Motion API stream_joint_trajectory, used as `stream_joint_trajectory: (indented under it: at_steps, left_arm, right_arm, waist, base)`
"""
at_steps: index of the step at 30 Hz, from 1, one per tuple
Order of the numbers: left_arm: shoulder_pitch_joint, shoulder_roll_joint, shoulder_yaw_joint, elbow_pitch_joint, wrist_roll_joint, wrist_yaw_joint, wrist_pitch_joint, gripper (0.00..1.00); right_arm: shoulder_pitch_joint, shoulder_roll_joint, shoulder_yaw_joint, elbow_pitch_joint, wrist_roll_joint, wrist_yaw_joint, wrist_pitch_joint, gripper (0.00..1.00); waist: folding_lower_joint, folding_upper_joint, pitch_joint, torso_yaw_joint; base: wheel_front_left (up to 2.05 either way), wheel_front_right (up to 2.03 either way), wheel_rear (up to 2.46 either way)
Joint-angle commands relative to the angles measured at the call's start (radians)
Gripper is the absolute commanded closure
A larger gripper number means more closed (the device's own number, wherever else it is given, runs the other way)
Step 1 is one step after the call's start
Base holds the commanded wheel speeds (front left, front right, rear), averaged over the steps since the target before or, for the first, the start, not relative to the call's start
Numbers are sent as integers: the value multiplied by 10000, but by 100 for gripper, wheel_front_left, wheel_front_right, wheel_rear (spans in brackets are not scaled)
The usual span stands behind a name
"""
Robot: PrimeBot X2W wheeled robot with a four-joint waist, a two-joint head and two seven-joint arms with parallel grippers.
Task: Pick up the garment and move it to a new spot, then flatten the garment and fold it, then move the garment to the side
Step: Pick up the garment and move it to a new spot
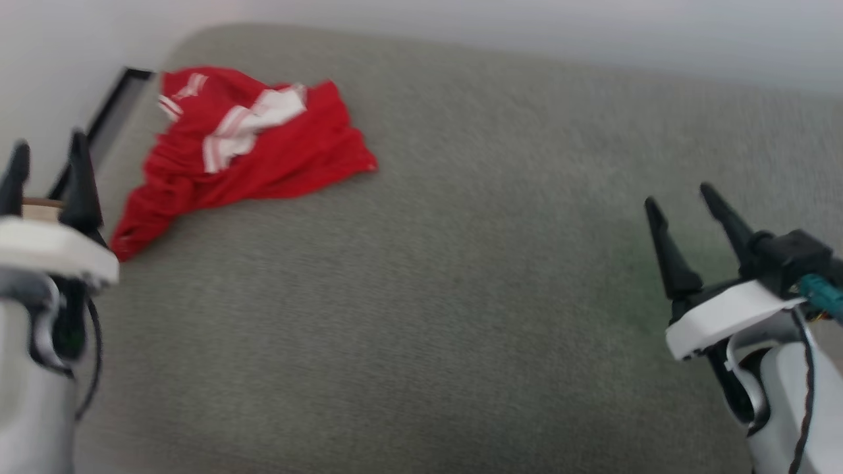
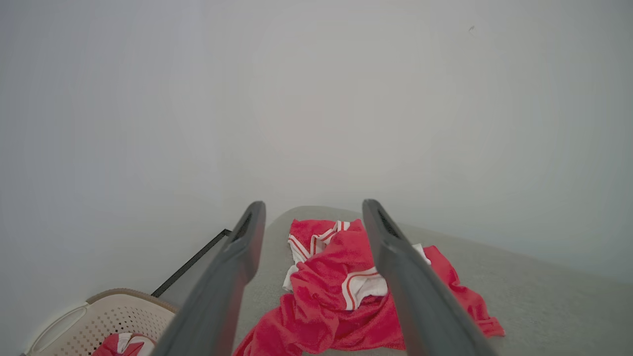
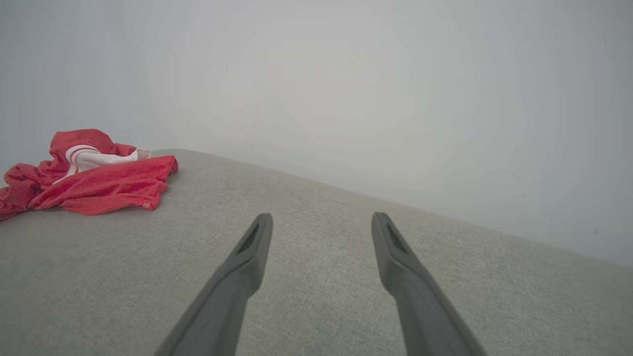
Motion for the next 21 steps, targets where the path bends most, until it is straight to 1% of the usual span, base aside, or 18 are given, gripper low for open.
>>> stream_joint_trajectory:
  at_steps: [1,4,5,9,10,15,18,21]
  left_arm:
    - [-517,105,-40,306,-105,-127,174,0]
    - [-1390,326,-130,962,-235,-290,688,0]
    - [-1390,326,-130,962,-235,-290,688,0]
    - [-2474,654,-394,1879,-306,-500,1641,0]
    - [-3006,760,-541,2370,-341,-563,2203,0]
    - [-4124,999,-858,3585,-515,-654,3914,0]
    - [-4684,1015,-943,4260,-693,-622,4895,0]
    - [-5162,1055,-1084,4912,-712,-461,5864,0]
  right_arm:
    - [-193,-48,-50,-148,-68,2,31,0]
    - [-368,-113,-83,-316,-91,2,81,0]
    - [-368,-113,-83,-316,-91,2,81,0]
    - [-572,-200,-78,-495,-136,2,92,0]
    - [-657,-231,-100,-554,-118,2,111,0]
    - [-815,-309,-98,-753,-169,2,178,0]
    - [-820,-350,-97,-849,-193,2,243,0]
    - [-836,-410,-150,-1009,-206,2,304,0]
  waist:
    - [0,0,814,-622]
    - [0,0,1334,-899]
    - [0,0,1334,-899]
    - [0,0,1930,-1244]
    - [0,0,2193,-1383]
    - [0,0,2753,-1671]
    - [0,0,3047,-1818]
    - [0,0,3341,-1936]
  base:
    - [0,0,0]
    - [0,0,0]
    - [0,0,0]
    - [0,0,0]
    - [0,0,0]
    - [0,0,0]
    - [0,0,0]
    - [0,0,0]
